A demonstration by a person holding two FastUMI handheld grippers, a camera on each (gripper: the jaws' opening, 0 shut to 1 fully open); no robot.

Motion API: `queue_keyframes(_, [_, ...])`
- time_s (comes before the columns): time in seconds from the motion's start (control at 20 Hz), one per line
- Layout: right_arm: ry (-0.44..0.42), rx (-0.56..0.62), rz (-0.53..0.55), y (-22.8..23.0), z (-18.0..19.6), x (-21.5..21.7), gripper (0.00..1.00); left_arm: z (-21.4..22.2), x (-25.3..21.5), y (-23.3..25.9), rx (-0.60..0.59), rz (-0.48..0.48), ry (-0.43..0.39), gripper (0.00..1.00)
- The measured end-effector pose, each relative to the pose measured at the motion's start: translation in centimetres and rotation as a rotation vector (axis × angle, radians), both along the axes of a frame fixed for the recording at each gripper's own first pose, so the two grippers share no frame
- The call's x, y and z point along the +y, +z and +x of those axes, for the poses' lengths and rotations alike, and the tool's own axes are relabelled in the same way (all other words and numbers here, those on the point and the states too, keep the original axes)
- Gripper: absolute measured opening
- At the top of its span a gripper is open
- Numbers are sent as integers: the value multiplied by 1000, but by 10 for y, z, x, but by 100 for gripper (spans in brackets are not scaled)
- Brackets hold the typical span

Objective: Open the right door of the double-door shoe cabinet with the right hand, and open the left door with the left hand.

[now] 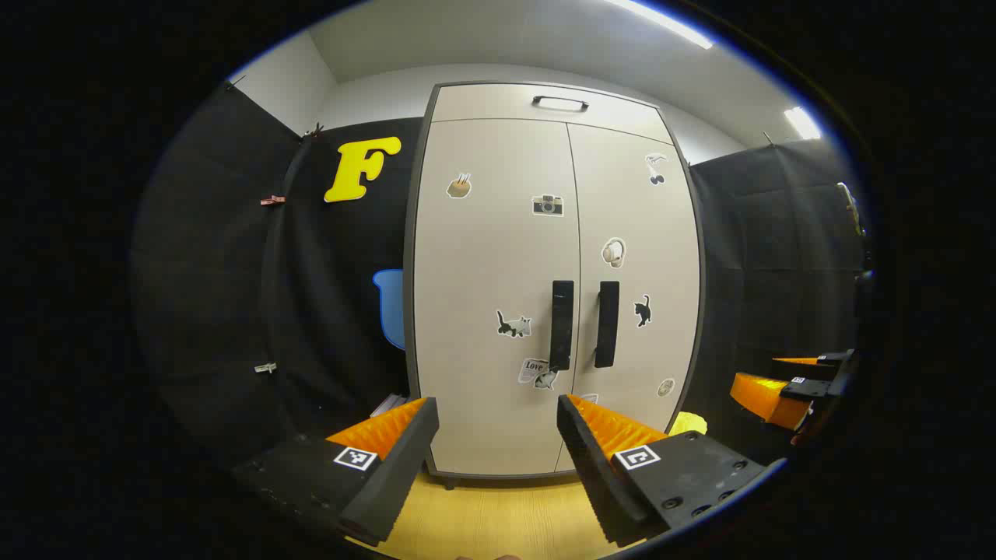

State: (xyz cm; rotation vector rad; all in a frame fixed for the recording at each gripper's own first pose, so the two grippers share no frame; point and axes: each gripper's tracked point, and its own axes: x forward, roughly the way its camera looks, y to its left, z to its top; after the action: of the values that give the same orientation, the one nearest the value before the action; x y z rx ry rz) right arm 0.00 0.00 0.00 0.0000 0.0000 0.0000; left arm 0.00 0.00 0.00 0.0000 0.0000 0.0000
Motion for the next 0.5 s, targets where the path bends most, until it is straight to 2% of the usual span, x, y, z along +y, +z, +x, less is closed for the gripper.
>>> queue_keyframes(0.5, [16,18,6,-5,2,10,98,3,9,-6,12,-11,14,95])
